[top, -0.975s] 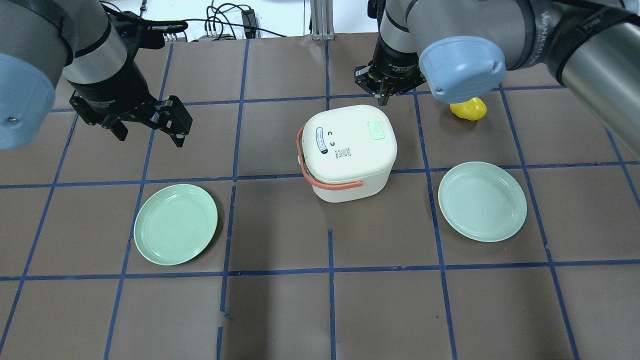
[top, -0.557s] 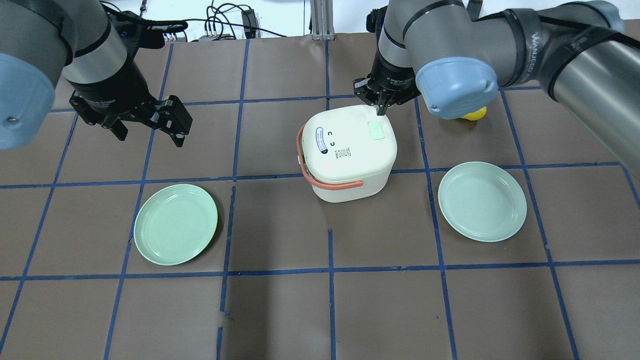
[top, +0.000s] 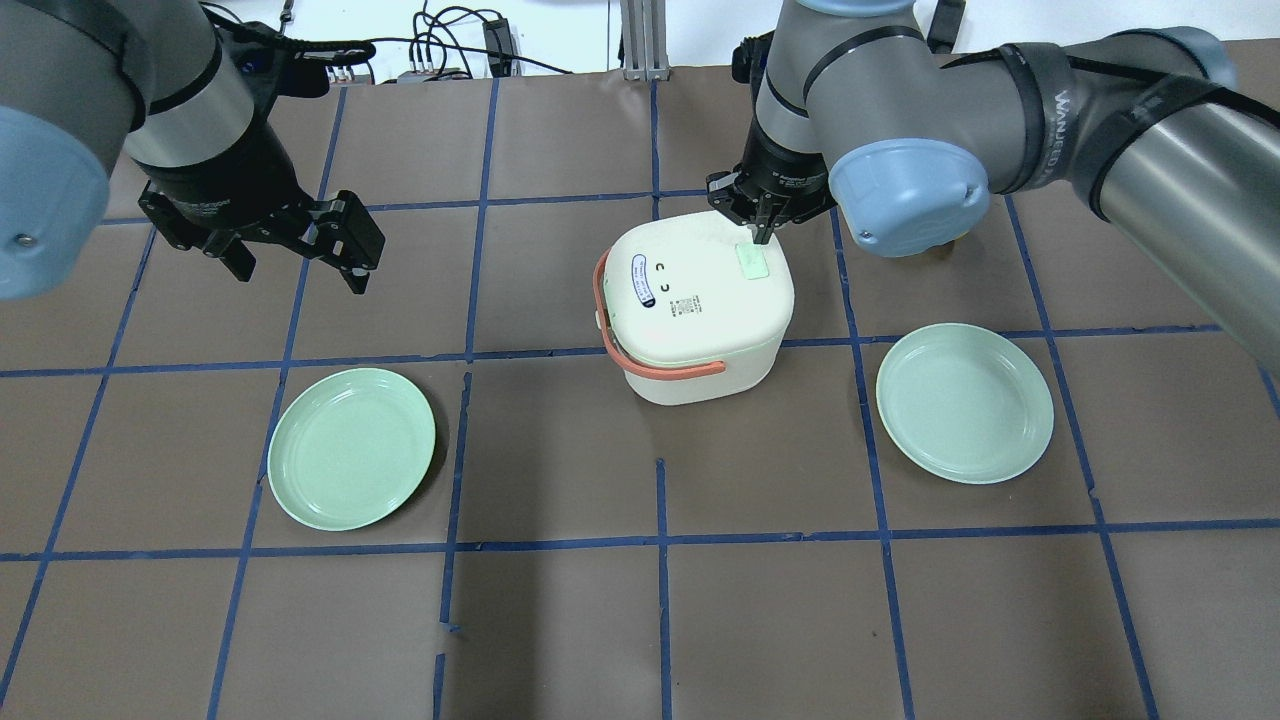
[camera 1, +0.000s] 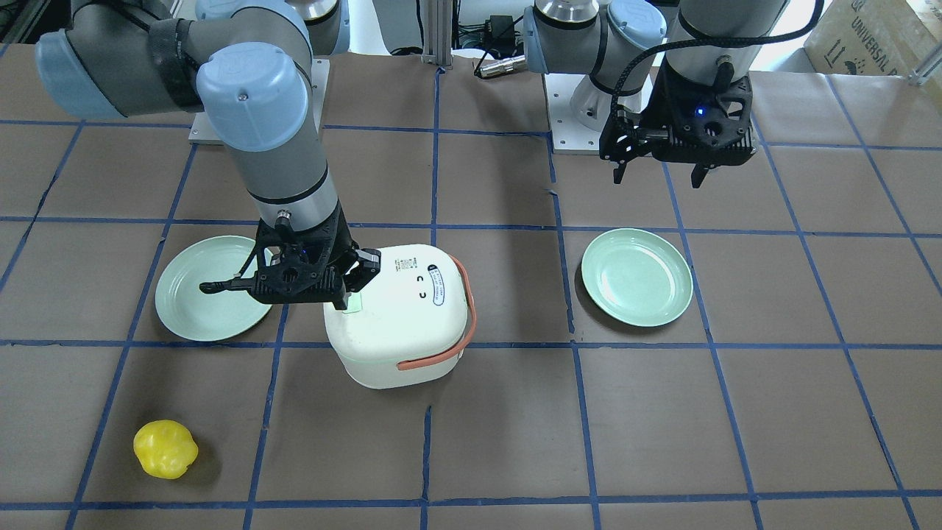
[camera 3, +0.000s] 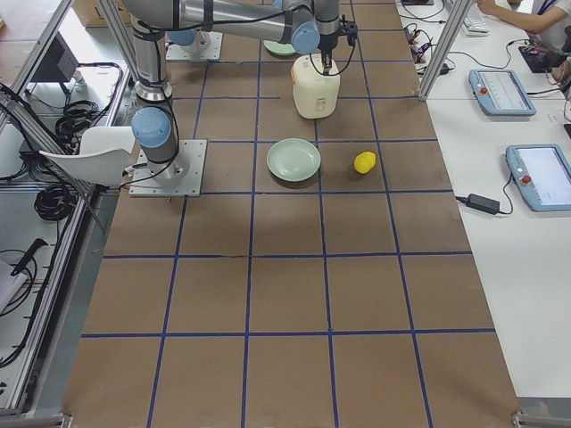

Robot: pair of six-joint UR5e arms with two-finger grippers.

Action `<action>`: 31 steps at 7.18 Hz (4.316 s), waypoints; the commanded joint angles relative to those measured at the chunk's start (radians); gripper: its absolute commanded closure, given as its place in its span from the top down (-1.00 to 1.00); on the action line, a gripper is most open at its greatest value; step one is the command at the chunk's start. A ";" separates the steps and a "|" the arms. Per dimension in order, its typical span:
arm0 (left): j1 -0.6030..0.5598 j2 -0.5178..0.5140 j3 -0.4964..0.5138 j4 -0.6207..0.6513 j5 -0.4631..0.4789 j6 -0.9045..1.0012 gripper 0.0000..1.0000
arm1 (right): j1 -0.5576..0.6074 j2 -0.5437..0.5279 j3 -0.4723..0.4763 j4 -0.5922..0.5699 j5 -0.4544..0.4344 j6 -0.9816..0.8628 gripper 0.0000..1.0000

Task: Press rice cooker button

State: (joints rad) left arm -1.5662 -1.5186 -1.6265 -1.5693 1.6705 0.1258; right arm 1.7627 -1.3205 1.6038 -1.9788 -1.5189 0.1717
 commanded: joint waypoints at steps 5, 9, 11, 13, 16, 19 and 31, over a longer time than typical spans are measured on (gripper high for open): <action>0.000 0.002 -0.001 0.000 0.000 0.000 1.00 | 0.020 -0.011 0.030 -0.009 -0.001 0.014 -0.89; 0.000 0.000 -0.001 0.000 0.000 0.000 1.00 | 0.018 -0.011 0.076 -0.060 0.000 0.014 -0.89; 0.000 0.000 -0.001 0.000 0.000 0.000 1.00 | 0.018 -0.011 0.074 -0.060 -0.001 0.014 -0.89; 0.000 0.000 -0.001 0.000 -0.002 0.000 1.00 | 0.017 -0.014 0.054 -0.040 -0.015 0.014 -0.89; 0.000 0.000 -0.003 0.000 0.000 0.000 1.00 | 0.017 -0.095 0.050 0.076 -0.015 0.014 -0.82; 0.000 0.000 -0.001 0.000 0.000 0.000 1.00 | 0.000 -0.154 -0.011 0.175 -0.010 0.012 0.99; 0.000 0.000 -0.003 0.000 0.000 0.000 1.00 | -0.281 -0.212 -0.087 0.325 -0.043 -0.158 1.00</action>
State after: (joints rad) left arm -1.5662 -1.5187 -1.6291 -1.5693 1.6701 0.1258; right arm 1.4971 -1.5239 1.5112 -1.6651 -1.5604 0.0467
